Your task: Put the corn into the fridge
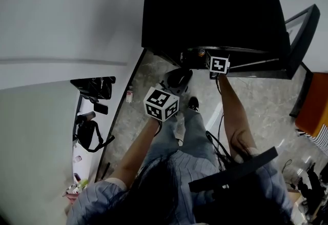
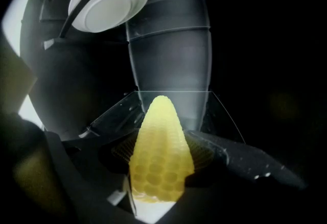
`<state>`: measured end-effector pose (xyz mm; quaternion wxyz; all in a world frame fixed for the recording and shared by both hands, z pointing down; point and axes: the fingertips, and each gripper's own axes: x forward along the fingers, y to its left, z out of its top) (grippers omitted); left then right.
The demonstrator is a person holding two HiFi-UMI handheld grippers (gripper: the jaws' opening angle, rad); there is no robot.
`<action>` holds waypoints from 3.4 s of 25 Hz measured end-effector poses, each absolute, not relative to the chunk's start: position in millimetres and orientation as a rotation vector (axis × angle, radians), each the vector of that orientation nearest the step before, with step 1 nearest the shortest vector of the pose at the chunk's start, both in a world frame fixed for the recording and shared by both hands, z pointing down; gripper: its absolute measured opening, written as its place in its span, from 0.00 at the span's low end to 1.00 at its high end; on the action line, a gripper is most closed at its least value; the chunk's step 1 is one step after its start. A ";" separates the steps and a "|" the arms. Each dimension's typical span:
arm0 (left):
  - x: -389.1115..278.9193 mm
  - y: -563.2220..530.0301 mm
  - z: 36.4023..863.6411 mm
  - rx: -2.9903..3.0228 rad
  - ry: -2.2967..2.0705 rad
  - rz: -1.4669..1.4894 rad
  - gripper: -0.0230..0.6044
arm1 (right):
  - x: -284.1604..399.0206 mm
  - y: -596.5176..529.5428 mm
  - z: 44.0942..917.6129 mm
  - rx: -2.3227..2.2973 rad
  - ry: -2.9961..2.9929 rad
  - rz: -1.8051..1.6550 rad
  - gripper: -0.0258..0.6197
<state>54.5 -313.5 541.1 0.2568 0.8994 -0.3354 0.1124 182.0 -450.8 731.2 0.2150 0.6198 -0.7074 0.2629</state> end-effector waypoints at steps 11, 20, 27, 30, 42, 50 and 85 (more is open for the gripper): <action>55.8 -307.9 545.0 2.436 -0.909 0.319 0.11 | 173.2 -459.7 717.1 1.739 -2.085 0.722 0.46; 66.5 -295.2 537.4 2.457 -0.881 0.318 0.11 | 185.6 -426.1 695.4 1.776 -2.098 0.641 0.46; 61.2 -288.0 535.4 2.453 -0.887 0.316 0.11 | 187.6 -386.0 696.4 1.900 -2.074 0.731 0.46; 58.5 -284.9 536.5 2.451 -0.892 0.322 0.11 | 189.4 -379.3 711.5 1.897 -2.028 0.780 0.43; 45.2 -278.7 541.4 2.429 -0.915 0.335 0.11 | 187.6 -391.7 713.9 1.872 -1.989 0.768 0.22; 44.1 -276.4 546.4 2.415 -0.915 0.345 0.11 | 191.0 -417.1 715.1 1.812 -1.985 0.733 0.22; -13.9 -232.2 503.3 2.491 -0.844 0.279 0.11 | 132.4 -276.3 571.3 1.921 -2.268 0.877 0.09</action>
